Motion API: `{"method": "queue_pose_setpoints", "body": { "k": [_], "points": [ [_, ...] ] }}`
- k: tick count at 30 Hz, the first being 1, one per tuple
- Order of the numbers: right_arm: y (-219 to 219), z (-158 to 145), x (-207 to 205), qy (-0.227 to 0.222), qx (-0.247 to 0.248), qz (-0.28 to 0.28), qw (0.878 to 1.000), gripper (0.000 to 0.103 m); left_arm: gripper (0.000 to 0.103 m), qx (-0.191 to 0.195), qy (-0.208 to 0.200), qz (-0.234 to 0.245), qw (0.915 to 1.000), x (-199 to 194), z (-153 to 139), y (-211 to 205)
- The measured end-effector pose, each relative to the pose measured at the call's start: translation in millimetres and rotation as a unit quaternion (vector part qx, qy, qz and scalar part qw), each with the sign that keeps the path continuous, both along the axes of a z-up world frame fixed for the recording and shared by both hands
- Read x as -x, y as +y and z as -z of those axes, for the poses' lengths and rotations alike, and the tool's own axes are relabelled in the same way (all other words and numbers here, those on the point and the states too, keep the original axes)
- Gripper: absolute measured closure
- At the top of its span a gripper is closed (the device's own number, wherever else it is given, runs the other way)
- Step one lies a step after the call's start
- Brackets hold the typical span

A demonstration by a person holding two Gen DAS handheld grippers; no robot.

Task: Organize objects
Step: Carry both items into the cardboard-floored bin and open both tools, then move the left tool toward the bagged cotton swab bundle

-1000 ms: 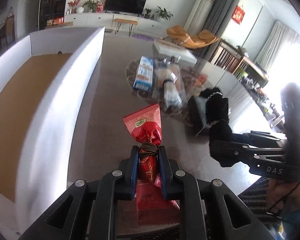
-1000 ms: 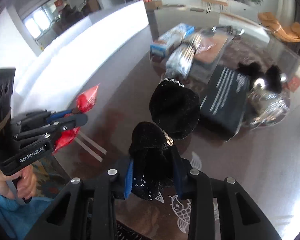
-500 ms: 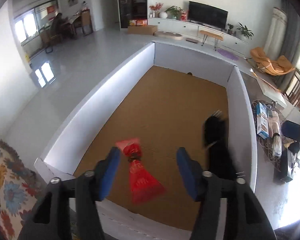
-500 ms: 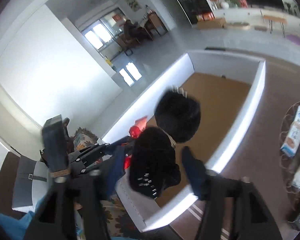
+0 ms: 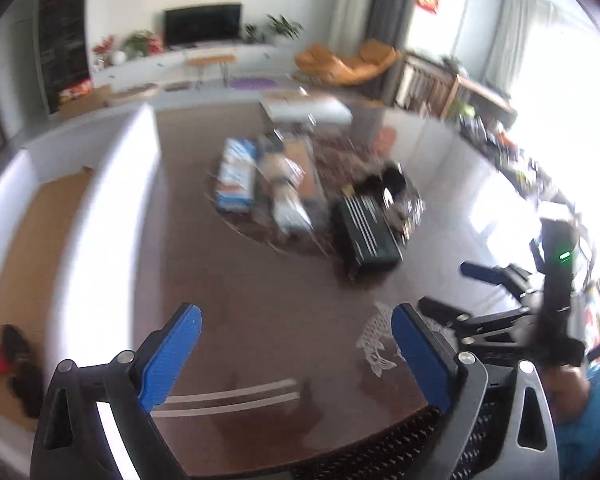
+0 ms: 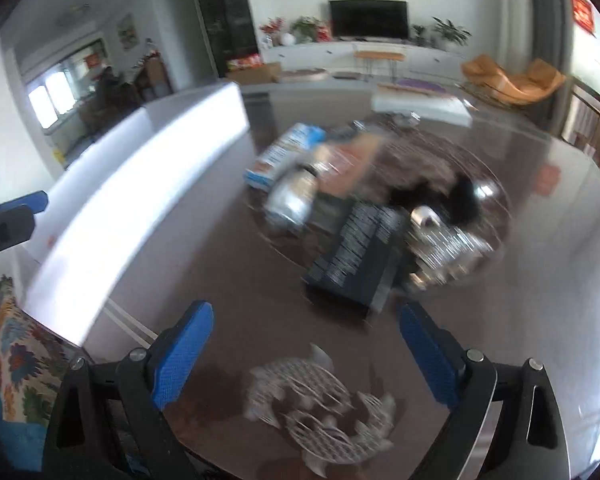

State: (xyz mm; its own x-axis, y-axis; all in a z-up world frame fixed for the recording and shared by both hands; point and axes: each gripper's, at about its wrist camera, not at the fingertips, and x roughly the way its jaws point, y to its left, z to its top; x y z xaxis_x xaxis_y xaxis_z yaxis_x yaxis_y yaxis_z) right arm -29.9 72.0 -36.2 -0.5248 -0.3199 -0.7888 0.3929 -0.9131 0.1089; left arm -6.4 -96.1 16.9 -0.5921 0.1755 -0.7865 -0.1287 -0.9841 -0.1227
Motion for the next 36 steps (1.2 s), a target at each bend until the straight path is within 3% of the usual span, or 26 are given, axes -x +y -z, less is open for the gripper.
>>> {"method": "queue_pose_setpoints", "body": {
  "k": [4,9,15,20,25,36],
  "points": [
    [40.3,25.0,-8.5,-0.004,-0.024,0.059,0.998,0.008,0.007,0.021,-0.042,0.015,0.9988,34.5,63.8,33.4],
    [58.6,30.0,-3.4,-0.004,-0.019,0.093,0.996,0.008,0.007,0.030,-0.054,0.000,0.9981,53.0,93.1,24.8],
    [54.5,45.7,0.1,-0.010,-0.026,0.089,0.996,0.008,0.005,0.070,-0.030,-0.009,0.9971,84.1,101.8,28.3],
    [46.2,50.7,3.2,-0.002,-0.055,0.086,0.995,0.008,0.000,0.068,-0.031,-0.009,0.9972,110.0,105.7,21.6],
    [46.1,55.4,4.5,0.000,-0.061,0.091,0.994,0.000,0.000,0.067,-0.022,-0.006,0.9975,128.6,107.6,20.4],
    [46.5,55.2,3.0,0.007,-0.060,0.091,0.994,0.000,0.000,0.065,-0.012,-0.017,0.9977,128.6,107.8,19.0]
  ]
}}
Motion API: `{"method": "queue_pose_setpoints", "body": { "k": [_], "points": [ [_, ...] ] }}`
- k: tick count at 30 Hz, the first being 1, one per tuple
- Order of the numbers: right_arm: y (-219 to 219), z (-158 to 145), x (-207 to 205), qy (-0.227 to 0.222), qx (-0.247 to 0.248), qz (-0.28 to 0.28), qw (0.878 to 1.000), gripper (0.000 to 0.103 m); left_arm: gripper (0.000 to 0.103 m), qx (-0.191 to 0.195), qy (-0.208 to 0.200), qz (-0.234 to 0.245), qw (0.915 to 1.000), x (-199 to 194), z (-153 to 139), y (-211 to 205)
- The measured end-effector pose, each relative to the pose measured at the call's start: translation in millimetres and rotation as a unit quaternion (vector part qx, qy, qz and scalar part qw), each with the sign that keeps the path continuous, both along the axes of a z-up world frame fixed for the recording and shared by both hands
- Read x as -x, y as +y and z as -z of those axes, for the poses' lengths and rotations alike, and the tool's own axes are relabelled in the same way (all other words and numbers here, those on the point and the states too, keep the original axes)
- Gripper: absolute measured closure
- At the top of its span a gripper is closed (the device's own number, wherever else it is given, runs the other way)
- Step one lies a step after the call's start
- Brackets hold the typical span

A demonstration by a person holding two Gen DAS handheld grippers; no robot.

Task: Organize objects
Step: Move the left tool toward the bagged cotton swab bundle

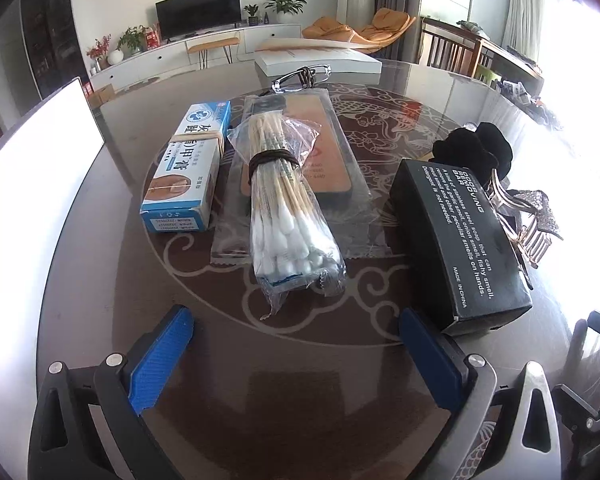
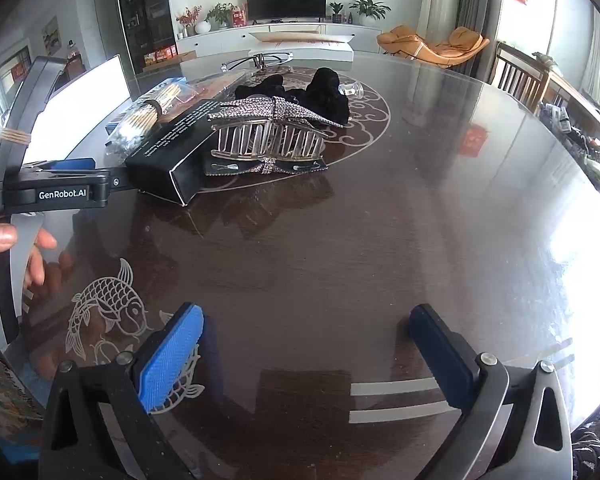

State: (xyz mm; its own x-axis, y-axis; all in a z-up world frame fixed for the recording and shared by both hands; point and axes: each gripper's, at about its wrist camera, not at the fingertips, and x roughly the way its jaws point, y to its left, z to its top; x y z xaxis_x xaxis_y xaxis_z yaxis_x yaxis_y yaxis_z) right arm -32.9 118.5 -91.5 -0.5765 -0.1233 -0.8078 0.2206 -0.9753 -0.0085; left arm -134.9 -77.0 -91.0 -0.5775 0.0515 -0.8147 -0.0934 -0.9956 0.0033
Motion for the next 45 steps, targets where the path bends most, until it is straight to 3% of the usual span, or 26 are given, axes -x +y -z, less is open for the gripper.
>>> {"method": "queue_pose_setpoints", "body": {
  "k": [45],
  "points": [
    [1.6,0.2,-0.9,0.001,-0.001,0.005,1.000,0.000,0.000,0.000,0.000,0.001,1.0000,-0.2,0.2,-0.2]
  ]
}}
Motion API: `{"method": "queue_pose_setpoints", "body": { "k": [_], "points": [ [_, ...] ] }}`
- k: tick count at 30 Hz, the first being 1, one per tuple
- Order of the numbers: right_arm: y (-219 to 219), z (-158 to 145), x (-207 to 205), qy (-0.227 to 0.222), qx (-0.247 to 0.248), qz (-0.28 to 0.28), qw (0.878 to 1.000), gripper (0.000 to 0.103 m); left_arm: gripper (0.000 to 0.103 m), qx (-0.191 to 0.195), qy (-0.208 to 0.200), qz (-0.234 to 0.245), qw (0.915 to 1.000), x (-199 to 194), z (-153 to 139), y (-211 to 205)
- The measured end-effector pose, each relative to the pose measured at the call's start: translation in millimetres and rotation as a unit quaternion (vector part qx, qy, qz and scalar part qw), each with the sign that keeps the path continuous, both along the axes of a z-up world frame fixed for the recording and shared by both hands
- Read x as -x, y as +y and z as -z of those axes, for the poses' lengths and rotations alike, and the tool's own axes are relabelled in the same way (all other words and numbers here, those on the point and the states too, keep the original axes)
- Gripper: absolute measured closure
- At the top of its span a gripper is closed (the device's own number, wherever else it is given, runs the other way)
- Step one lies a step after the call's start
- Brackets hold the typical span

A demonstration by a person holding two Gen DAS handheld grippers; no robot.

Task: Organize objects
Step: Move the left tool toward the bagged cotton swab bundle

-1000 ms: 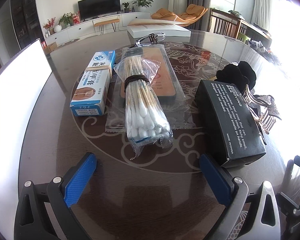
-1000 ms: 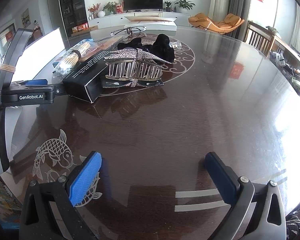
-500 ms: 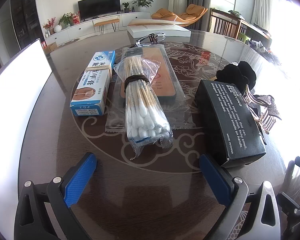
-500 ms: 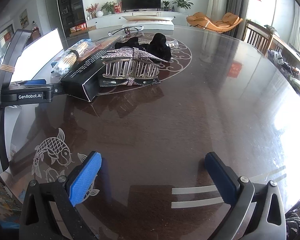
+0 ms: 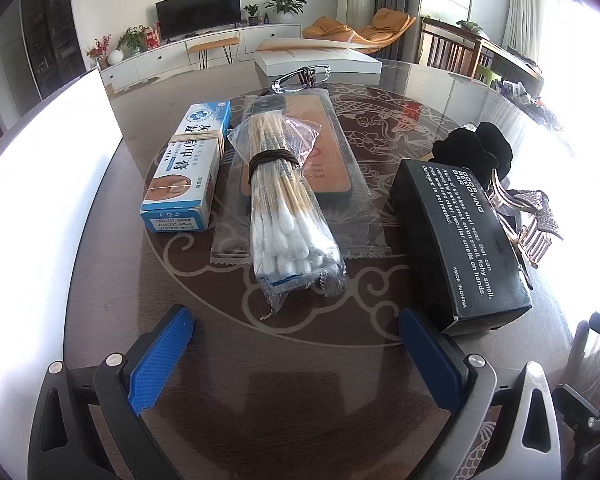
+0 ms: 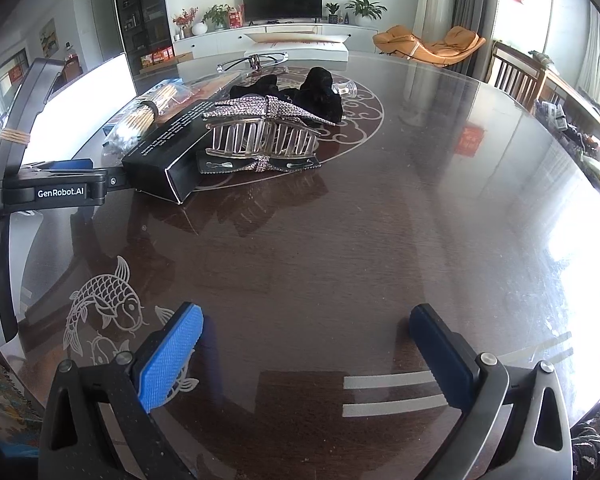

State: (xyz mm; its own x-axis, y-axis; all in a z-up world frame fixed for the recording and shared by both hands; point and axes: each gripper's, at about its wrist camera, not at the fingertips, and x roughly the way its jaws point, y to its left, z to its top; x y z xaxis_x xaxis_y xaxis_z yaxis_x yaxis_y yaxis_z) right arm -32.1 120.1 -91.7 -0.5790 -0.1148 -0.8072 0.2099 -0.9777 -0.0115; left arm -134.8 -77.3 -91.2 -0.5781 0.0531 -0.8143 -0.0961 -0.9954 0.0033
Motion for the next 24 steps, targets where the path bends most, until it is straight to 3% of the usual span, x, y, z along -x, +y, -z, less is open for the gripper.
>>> {"method": "queue_pose_setpoints", "body": {
  "k": [24],
  "points": [
    [0.4,0.1,-1.2,0.007,0.001,0.000,1.000,0.000,0.000,0.000,0.000,0.001,1.0000,0.1,0.0,-0.1]
  ]
}}
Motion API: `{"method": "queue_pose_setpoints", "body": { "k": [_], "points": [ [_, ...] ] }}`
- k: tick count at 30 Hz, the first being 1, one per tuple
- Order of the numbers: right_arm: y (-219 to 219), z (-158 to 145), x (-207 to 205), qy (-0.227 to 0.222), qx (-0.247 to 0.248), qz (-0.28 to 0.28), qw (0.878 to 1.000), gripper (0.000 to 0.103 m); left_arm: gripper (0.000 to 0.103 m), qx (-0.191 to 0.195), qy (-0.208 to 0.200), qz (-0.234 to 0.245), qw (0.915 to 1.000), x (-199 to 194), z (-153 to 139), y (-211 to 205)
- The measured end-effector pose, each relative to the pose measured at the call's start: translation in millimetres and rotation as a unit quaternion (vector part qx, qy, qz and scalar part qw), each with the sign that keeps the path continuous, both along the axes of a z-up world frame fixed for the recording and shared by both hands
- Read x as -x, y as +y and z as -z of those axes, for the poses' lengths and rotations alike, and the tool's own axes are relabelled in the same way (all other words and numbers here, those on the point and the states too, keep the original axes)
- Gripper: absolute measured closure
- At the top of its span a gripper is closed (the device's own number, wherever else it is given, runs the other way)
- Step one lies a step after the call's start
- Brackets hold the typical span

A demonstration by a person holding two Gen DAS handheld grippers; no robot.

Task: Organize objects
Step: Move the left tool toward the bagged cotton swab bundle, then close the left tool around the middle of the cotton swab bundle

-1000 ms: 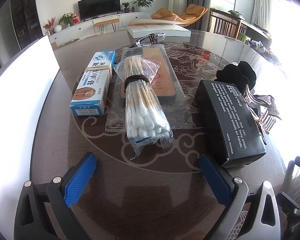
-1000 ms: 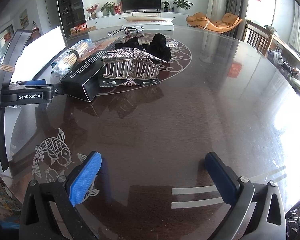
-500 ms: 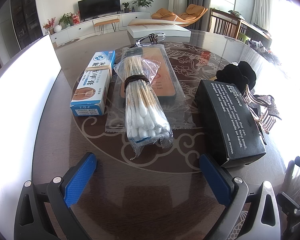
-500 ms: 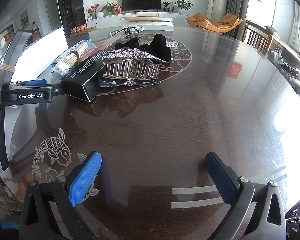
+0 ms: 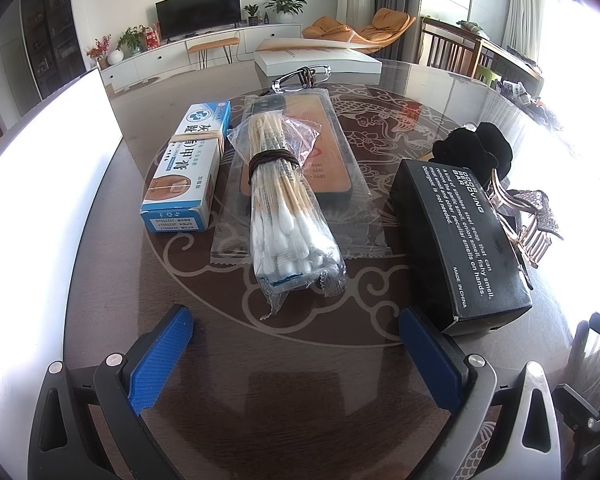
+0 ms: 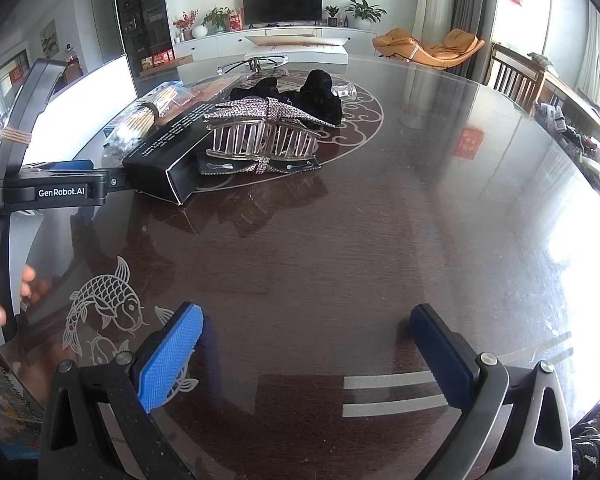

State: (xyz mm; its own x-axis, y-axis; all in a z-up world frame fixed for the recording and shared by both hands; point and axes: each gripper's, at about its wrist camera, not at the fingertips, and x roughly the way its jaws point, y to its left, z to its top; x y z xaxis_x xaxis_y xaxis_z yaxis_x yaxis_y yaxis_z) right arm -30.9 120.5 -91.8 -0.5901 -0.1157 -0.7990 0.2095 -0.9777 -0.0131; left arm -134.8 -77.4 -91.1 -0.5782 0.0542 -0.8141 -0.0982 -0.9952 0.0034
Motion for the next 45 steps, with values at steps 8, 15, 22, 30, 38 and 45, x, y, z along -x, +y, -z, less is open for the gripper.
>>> {"method": "queue_pose_setpoints", "body": {
  "k": [8,15,22,30,38,45],
  "points": [
    [0.0,0.1,0.1,0.000,0.000,0.000,1.000,0.000,0.000,0.001,-0.015,-0.001,0.9999,-14.3,-1.4,-2.3],
    [0.1,0.2,0.0,0.001,0.000,0.000,1.000,0.000,0.000,0.003,-0.051,0.008,0.9987,-26.1,-2.5,-5.6],
    [-0.6,-0.3,0.5,0.002,-0.001,0.002,1.000,0.000,0.000,0.005,-0.064,0.007,0.9979,-25.4,-2.7,-5.0],
    [-0.6,-0.2,0.6,0.002,-0.001,0.002,1.000,0.000,0.000,0.007,-0.070,0.039,0.9968,-39.5,-4.1,-6.8],
    [-0.7,-0.4,0.8,0.003,-0.001,0.003,1.000,0.000,0.000,-0.070,-0.054,-0.020,0.9959,-27.7,-26.8,-36.0],
    [-0.9,0.2,0.2,0.004,-0.001,0.003,1.000,0.000,0.000,-0.004,-0.031,0.000,0.9995,46.1,-47.9,-10.7]
  ]
}}
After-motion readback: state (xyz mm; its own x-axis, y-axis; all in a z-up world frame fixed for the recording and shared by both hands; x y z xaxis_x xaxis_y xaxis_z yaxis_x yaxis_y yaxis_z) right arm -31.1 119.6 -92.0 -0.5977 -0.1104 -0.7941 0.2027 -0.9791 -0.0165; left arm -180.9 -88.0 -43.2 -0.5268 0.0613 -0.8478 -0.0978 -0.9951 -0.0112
